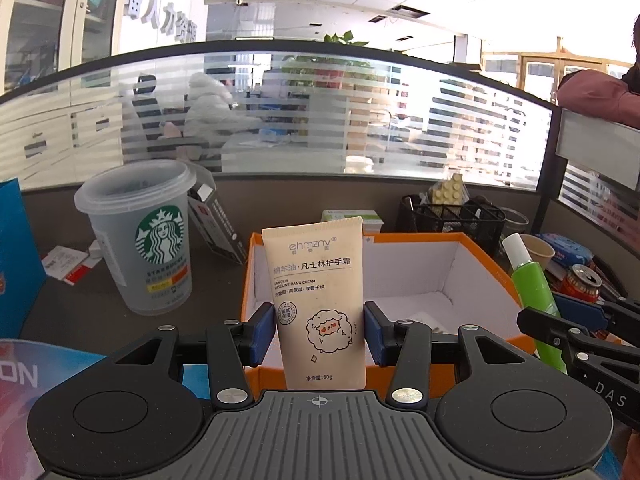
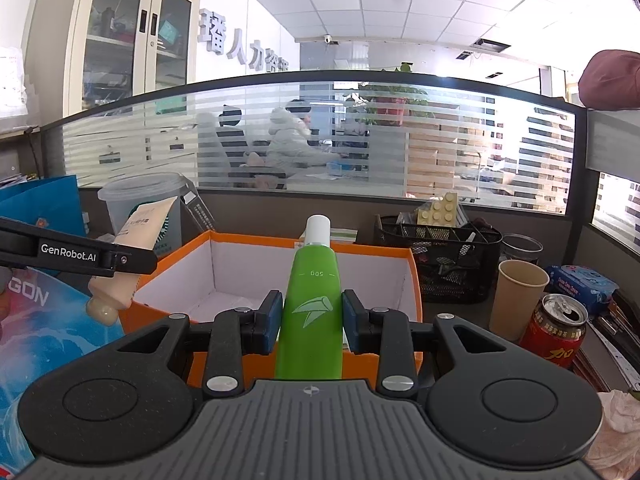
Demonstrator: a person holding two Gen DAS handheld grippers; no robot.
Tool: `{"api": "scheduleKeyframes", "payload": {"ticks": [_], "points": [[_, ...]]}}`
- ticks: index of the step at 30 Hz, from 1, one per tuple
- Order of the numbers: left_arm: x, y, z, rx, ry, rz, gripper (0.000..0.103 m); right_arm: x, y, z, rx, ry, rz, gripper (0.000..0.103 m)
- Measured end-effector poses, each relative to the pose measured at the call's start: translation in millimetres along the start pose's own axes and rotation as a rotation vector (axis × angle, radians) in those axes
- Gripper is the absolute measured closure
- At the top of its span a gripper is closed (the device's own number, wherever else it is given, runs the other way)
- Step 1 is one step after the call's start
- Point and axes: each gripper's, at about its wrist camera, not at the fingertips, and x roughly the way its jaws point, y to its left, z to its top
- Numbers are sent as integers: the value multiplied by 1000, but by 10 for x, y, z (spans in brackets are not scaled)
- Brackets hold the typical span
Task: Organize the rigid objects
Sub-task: 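Lift both tubes and carry them over the orange box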
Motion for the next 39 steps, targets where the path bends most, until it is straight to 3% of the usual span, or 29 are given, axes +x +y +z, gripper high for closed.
{"api": "scheduleKeyframes", "payload": {"ticks": [32, 39], "points": [[345, -12, 386, -12, 8, 0, 58, 293, -221, 348, 63, -9, 2, 73], [525, -38, 430, -16, 52, 10, 58, 465, -257, 513, 71, -2, 16, 73]]}}
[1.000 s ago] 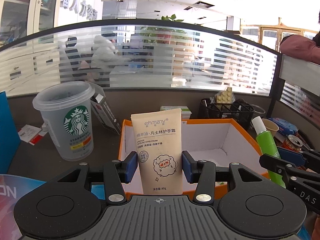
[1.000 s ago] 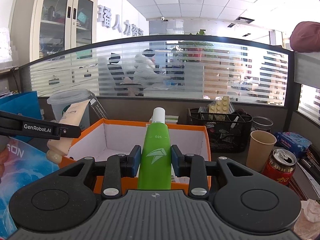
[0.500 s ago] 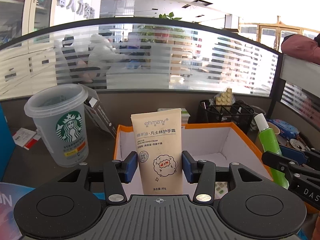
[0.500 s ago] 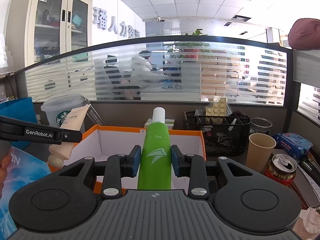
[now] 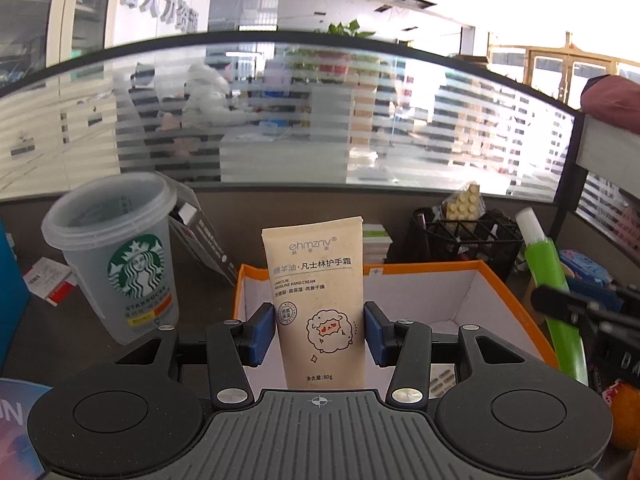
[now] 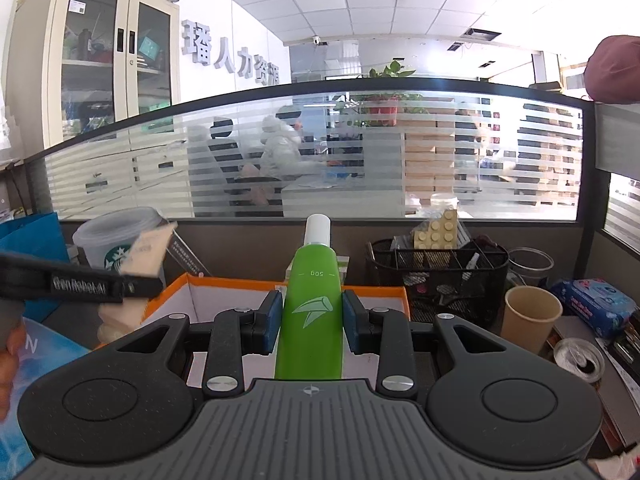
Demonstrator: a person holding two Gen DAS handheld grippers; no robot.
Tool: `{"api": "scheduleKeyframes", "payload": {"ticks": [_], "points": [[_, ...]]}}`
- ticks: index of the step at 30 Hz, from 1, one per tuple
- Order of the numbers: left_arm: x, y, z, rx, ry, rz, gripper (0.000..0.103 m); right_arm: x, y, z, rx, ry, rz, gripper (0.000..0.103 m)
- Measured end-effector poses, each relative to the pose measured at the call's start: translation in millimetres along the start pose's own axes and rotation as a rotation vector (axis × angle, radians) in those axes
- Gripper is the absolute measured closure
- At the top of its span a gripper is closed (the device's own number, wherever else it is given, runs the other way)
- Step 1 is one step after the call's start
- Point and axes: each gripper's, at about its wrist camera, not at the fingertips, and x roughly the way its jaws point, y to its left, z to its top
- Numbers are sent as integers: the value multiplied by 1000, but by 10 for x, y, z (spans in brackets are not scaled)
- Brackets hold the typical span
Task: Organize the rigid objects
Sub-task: 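Lift both tubes and carry them over the orange box, then lower the tubes into the box and open both tools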
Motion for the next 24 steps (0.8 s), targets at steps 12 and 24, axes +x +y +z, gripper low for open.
{"api": "scheduleKeyframes", "payload": {"ticks": [12, 24], "points": [[457, -32, -21, -18, 139, 23, 57, 523, -87, 85, 41, 115, 16, 73], [808, -265, -57, -2, 257, -36, 57, 851, -46, -16, 20, 228, 14, 73]]}}
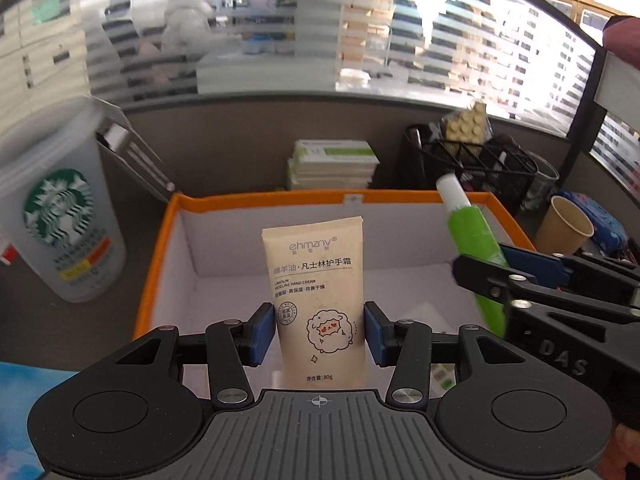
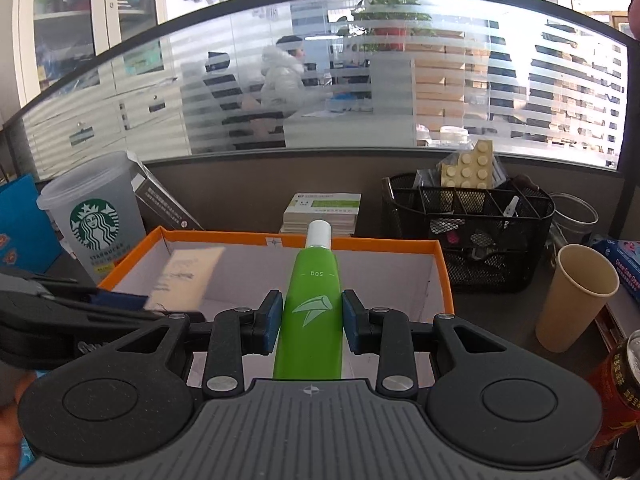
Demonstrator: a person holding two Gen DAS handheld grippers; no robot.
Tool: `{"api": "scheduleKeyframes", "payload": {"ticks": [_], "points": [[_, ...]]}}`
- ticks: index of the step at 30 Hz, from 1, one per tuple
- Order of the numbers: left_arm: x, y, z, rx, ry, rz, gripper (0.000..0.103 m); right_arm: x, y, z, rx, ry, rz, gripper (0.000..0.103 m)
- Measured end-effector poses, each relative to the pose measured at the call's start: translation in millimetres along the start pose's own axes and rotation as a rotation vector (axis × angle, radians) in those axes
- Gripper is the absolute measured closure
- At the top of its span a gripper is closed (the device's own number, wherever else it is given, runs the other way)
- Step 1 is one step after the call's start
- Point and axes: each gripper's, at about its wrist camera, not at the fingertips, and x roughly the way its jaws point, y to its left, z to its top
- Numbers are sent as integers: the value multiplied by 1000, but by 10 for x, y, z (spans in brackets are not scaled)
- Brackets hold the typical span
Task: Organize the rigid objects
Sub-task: 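Lower the tubes into the box and open both tools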
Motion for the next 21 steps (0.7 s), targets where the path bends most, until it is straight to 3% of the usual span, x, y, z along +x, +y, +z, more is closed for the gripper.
{"api": "scheduleKeyframes", "payload": {"ticks": [4, 7, 11, 21], "points": [[82, -54, 54, -9, 21, 4, 58, 124, -41, 66, 13, 37, -13, 74], [130, -67, 53, -14, 33, 1, 58, 163, -98, 80, 35, 48, -19, 85], [183, -107, 0, -6, 48, -1, 58, 166, -109, 56, 40, 59, -7, 90], [225, -187, -58, 17, 56, 2, 58, 291, -172, 18, 49, 102, -60, 88]]}}
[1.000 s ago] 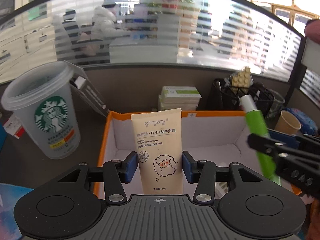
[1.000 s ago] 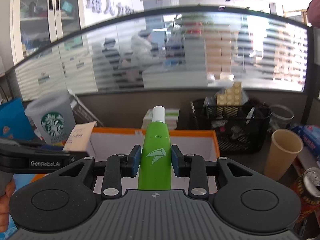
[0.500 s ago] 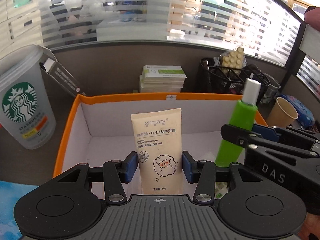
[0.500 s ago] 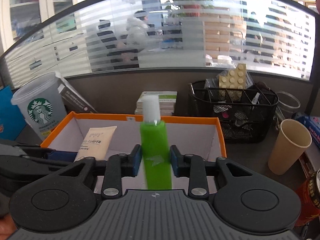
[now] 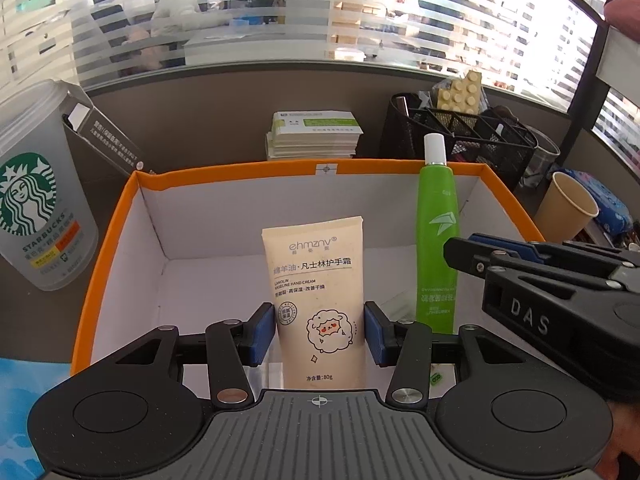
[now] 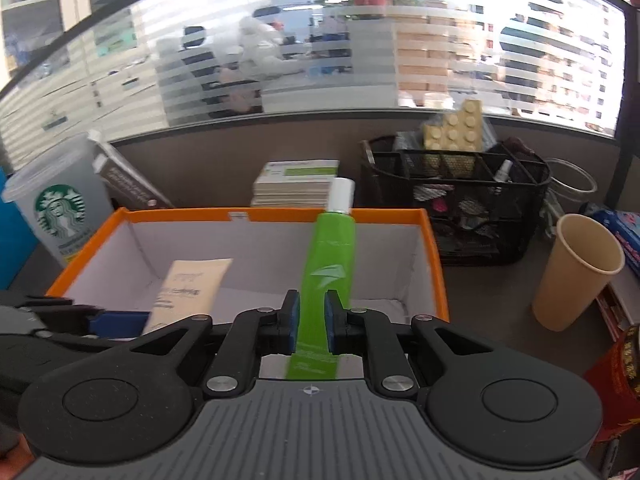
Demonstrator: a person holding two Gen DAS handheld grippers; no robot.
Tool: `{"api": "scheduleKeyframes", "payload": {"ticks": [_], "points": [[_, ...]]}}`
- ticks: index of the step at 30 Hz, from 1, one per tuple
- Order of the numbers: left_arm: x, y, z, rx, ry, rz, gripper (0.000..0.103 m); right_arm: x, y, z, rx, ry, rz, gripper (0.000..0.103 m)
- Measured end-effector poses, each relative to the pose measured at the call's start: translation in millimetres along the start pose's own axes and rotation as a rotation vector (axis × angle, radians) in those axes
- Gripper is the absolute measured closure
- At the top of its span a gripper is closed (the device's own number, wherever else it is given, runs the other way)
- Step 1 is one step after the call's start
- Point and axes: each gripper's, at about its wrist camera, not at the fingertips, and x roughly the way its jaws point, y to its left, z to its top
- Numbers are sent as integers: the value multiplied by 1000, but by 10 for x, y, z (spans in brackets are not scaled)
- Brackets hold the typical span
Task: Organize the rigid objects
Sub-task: 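Lower the tubes into the box and open both tools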
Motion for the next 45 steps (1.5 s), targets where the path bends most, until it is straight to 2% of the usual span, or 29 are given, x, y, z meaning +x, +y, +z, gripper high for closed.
{"api": "scheduleKeyframes", "payload": {"ticks": [3, 13, 19, 22, 26, 28, 32, 38, 45], "points": [[0, -19, -6, 8, -1, 4, 57, 64, -97, 16, 30, 37, -8, 69], [117, -156, 78, 22, -3, 6, 57, 183, -138, 113, 21, 77, -16, 68], [168, -191, 110, 32, -3, 21, 57, 376, -15, 195, -66, 117, -62, 65], [178, -211, 95, 43, -5, 8, 57, 421, 5, 205, -99, 127, -83, 69], [239, -162, 52, 13, 38, -20, 58, 409, 28, 185, -144, 133, -86, 73], [210, -166, 30, 32, 26, -8, 58, 369, 41, 174, -155, 140, -73, 85], [95, -145, 34, 42, 5, -18, 58, 314, 51, 208, -171, 170, -51, 85], [-204, -30, 48, 47, -78, -11, 58, 193, -38, 307, -69, 194, 83, 91], [-513, 146, -44, 50, -140, -19, 57, -10, -88, 315, -35, 223, 174, 93]]}}
